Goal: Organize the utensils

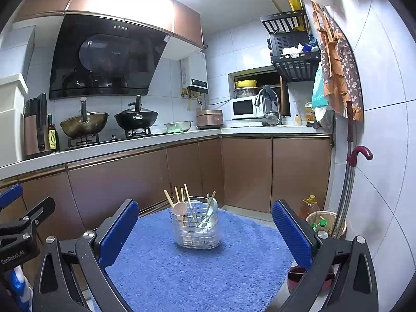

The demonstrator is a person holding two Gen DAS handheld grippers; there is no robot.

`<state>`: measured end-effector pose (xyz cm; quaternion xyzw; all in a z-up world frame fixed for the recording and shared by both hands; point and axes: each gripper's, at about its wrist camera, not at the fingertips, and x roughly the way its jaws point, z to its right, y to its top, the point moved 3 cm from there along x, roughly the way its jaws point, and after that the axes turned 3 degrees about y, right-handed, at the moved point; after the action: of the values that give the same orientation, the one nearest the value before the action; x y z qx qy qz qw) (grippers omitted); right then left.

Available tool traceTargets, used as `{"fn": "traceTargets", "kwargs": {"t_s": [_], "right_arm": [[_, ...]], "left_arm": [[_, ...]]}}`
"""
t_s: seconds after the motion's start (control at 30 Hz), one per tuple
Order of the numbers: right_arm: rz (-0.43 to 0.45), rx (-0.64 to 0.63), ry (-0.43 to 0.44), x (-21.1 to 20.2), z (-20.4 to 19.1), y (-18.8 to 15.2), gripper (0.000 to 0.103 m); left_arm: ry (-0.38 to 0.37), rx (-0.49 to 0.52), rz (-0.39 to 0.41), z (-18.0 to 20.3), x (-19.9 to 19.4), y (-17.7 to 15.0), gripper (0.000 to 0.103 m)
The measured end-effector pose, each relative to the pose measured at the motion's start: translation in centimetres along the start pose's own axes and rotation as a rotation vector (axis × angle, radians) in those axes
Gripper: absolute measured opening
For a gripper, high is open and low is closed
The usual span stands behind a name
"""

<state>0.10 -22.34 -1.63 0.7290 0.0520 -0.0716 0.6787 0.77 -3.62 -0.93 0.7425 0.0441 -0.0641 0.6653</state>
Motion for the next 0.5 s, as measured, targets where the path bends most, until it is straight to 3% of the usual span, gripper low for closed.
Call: {"fn": "traceTargets", "kwargs": {"t_s": [0.5], "right_arm": [[-0.033,-0.001,-0.009,0.85,0.27,-0.3,0.103]], "left_arm": [[-0.008,0.009,-0.035,-0.05,0.41,-0.5,0.101]]}}
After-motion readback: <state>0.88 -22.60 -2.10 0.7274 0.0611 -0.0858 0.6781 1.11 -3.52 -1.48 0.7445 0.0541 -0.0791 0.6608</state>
